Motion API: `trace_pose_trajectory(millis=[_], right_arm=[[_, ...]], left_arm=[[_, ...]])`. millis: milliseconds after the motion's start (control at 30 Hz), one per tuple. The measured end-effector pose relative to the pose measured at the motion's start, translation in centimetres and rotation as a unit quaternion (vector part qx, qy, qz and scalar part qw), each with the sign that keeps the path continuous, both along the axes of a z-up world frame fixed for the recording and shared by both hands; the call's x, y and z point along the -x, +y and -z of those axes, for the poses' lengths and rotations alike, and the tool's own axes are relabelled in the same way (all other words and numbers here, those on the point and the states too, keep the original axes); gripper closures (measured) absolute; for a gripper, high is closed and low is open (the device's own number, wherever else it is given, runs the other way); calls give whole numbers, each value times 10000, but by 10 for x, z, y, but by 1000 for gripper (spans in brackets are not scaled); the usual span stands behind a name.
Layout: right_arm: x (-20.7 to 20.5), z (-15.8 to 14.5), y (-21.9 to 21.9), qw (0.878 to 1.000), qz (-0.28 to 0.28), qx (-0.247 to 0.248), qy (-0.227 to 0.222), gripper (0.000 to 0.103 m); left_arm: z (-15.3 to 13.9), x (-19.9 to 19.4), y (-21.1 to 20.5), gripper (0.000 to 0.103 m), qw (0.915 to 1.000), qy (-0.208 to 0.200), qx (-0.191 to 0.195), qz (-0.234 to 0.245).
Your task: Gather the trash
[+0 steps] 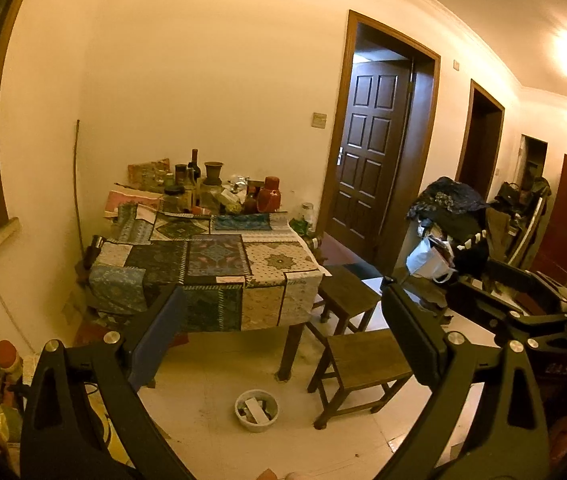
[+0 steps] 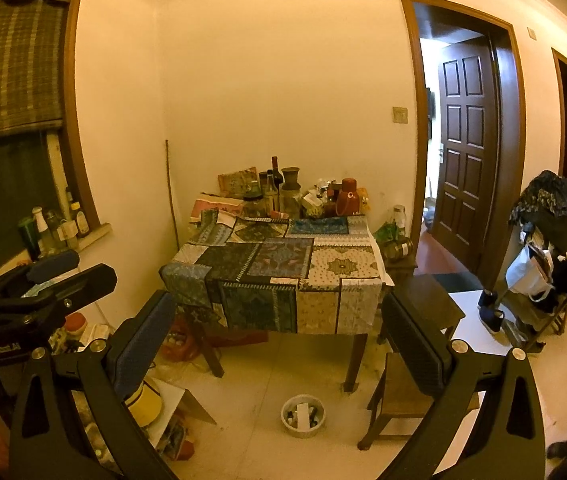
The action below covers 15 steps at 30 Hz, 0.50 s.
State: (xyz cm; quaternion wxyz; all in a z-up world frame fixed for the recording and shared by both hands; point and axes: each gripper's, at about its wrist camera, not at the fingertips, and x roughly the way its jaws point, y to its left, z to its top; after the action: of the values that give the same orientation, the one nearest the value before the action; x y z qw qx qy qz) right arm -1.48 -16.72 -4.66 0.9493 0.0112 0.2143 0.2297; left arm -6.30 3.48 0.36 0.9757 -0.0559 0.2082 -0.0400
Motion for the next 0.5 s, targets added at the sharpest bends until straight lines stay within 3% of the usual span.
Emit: trace_pose_trajectory(millis=[500], right_arm=[[-16, 6, 2, 9998, -29, 18, 187, 0]], left_arm=[[9, -11, -1, 5, 10000, 94, -15, -30]])
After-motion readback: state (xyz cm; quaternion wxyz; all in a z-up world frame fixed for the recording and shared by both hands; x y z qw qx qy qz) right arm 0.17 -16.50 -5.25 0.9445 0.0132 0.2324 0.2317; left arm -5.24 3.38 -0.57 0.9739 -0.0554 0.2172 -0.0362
